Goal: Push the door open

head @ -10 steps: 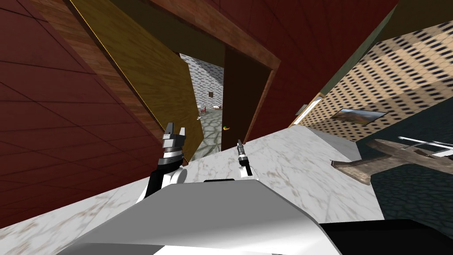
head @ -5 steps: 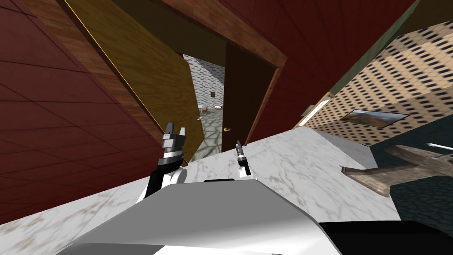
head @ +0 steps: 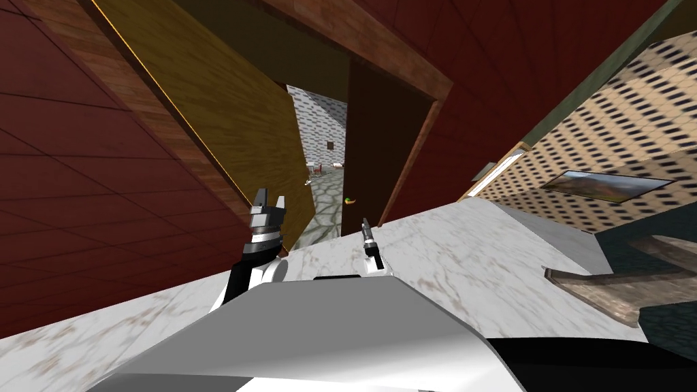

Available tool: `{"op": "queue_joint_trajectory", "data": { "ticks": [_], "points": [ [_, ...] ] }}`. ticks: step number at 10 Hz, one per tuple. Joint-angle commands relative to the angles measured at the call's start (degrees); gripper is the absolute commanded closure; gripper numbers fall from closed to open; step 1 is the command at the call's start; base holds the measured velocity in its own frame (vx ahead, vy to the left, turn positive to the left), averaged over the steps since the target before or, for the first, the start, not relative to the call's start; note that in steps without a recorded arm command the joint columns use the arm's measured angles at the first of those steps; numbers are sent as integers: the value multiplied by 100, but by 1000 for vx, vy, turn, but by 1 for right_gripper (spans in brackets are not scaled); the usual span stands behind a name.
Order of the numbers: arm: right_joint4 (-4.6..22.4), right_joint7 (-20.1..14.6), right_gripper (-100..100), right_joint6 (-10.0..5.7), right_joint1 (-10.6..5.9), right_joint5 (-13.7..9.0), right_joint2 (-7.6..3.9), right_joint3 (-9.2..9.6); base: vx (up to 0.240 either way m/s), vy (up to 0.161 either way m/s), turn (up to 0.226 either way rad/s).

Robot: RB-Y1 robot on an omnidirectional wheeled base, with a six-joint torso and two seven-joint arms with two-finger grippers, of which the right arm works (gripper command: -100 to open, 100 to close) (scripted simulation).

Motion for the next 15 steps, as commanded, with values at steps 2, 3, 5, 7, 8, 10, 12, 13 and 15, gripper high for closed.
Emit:
{"op": "queue_joint_trajectory", "data": {
  "ticks": [2,3,5,7,8,10,12,13,15],
  "points": [
    [399,7,-100,-78,-156,-84,47,50,105,-65,79],
    [512,9,-100,-102,-199,-106,62,63,122,-80,90],
    [850,13,-100,-174,-329,-173,106,103,118,-54,79],
    [1054,15,-100,-217,-407,-214,145,127,114,-67,78],
    [1157,17,-100,-238,-446,-234,165,139,73,-51,48],
    [1361,19,-100,-282,-525,-275,204,163,75,-49,57],
    [1647,23,-100,-342,-634,-331,268,197,86,-57,68],
    [1822,25,-100,-379,-701,-366,314,218,113,-89,96],
    [2086,28,-100,-435,-802,-419,383,249,131,-79,69]
  ]
}}
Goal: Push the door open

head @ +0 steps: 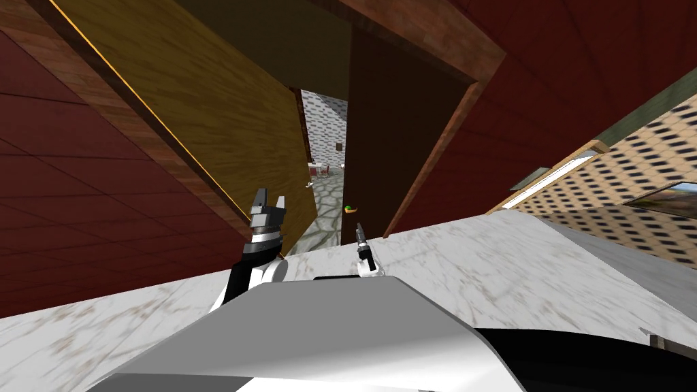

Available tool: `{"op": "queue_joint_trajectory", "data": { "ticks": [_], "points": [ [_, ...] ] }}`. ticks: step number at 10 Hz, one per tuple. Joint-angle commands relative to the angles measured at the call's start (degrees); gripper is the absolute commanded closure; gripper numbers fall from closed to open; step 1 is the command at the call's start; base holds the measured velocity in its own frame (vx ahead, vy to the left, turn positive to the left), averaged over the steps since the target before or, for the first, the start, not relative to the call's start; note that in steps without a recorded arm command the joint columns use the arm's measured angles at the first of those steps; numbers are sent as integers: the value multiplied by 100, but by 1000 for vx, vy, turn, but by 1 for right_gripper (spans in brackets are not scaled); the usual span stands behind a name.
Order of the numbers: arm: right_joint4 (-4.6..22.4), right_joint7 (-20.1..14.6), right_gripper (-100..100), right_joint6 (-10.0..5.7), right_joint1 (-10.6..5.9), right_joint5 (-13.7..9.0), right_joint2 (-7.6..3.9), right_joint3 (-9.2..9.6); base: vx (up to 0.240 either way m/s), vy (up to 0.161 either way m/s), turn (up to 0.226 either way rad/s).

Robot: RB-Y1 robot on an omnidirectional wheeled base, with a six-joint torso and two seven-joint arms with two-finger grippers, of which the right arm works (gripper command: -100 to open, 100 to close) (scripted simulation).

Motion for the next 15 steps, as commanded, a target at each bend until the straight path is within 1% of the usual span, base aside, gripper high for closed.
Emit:
{"op": "queue_joint_trajectory", "data": {
  "ticks": [1,2,5,6,7,8,9,11,12,13,15],
  "points": [
    [175,0,-100,-45,-60,-33,49,22,132,-94,74],
    [245,1,-100,-60,-87,-47,73,31,77,-54,49],
    [637,6,-100,-142,-237,-125,215,77,84,-62,68],
    [783,8,-100,-173,-293,-154,279,94,103,-99,85],
    [983,10,-100,-216,-370,-194,378,118,149,-97,102],
    [895,13,-100,-219,-329,-170,336,103,72,-45,26],
    [917,11,-100,-237,-327,-175,172,92,111,-3,21],
    [939,2,-100,-262,-324,-178,52,74,183,24,29],
    [951,-3,-100,-276,-323,-180,18,64,214,32,23],
    [964,-8,-100,-291,-321,-181,7,53,211,44,28],
    [994,-21,-100,-326,-317,-185,75,28,216,27,29]
  ]
}}
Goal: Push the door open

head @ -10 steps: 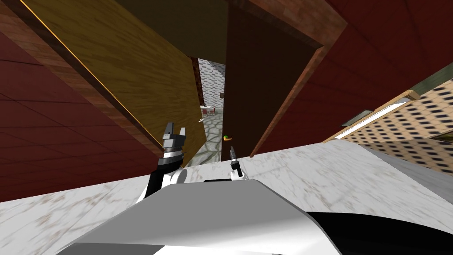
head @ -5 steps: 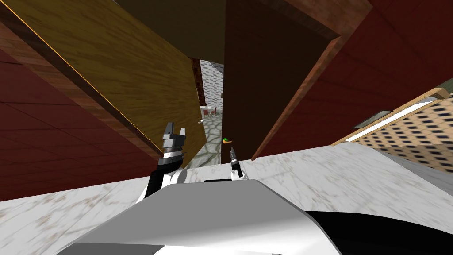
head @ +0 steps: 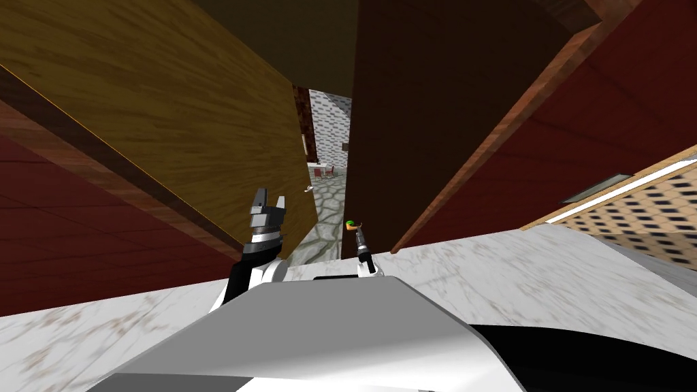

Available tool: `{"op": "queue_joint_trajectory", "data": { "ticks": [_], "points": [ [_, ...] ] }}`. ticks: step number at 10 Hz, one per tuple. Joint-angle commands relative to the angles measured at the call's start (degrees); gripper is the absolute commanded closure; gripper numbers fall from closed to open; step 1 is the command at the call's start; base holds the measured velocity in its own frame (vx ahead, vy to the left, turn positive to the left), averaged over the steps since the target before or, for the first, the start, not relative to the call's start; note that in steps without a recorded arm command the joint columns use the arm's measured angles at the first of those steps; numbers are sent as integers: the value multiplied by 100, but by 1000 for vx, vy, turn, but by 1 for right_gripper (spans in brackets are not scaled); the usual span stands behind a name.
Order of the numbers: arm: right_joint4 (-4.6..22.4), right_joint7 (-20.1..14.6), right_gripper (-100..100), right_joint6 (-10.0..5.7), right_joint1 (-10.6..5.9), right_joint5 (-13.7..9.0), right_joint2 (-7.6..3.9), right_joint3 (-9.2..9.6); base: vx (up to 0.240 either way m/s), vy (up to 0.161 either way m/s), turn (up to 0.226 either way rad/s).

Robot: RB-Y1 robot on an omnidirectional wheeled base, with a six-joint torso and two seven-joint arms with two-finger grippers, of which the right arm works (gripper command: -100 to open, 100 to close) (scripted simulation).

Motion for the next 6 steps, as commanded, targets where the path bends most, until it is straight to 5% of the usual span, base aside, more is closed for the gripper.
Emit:
{"op": "queue_joint_trajectory", "data": {
  "ticks": [1,2,3,4,6],
  "points": [
    [51,-11,-100,-44,-10,-4,114,-21,207,47,34],
    [61,-16,-100,-56,-9,-5,203,-30,193,12,21],
    [38,-13,-100,-31,-7,-5,144,-23,82,-2,7],
    [38,-13,100,-31,-7,-5,144,-23,-10,3,-5],
    [38,-13,100,-31,-7,-5,144,-23,-19,-1,9]
  ]
}}
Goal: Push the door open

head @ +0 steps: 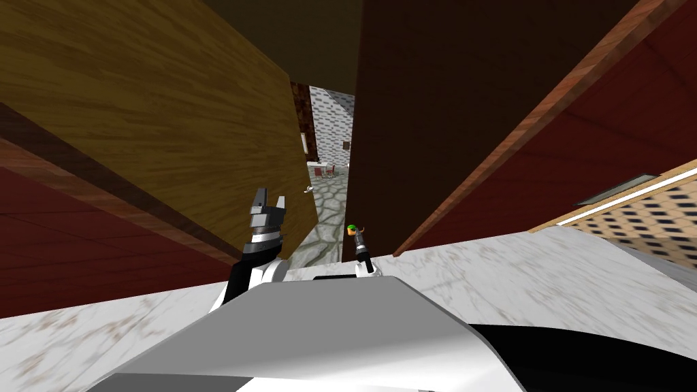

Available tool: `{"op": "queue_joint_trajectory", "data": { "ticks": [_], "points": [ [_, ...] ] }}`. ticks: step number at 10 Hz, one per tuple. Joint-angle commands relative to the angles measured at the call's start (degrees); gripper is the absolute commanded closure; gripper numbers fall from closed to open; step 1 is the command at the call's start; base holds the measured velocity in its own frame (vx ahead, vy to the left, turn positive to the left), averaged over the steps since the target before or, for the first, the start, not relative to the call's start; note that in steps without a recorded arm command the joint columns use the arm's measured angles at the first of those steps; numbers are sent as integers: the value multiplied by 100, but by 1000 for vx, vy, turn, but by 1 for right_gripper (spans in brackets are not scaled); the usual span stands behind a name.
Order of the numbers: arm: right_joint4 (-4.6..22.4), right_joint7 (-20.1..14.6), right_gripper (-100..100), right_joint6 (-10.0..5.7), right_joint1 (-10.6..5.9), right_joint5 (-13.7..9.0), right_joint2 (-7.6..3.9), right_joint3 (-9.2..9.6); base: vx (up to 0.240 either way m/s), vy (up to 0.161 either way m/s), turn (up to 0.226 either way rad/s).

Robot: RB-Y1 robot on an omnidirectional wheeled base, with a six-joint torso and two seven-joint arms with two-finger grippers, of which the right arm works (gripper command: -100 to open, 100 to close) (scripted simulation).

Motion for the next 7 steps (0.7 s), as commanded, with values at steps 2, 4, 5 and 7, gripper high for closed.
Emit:
{"op": "queue_joint_trajectory", "data": {
  "ticks": [2,4,5,7],
  "points": [
    [14,3,100,-4,30,4,4,8,0,0,0],
    [3,18,100,3,-3,-39,-94,-69,49,27,-15],
    [5,28,100,3,-5,-60,-133,-105,166,65,-34],
    [10,50,100,5,-10,-109,-216,-192,161,71,-30]
  ]
}}
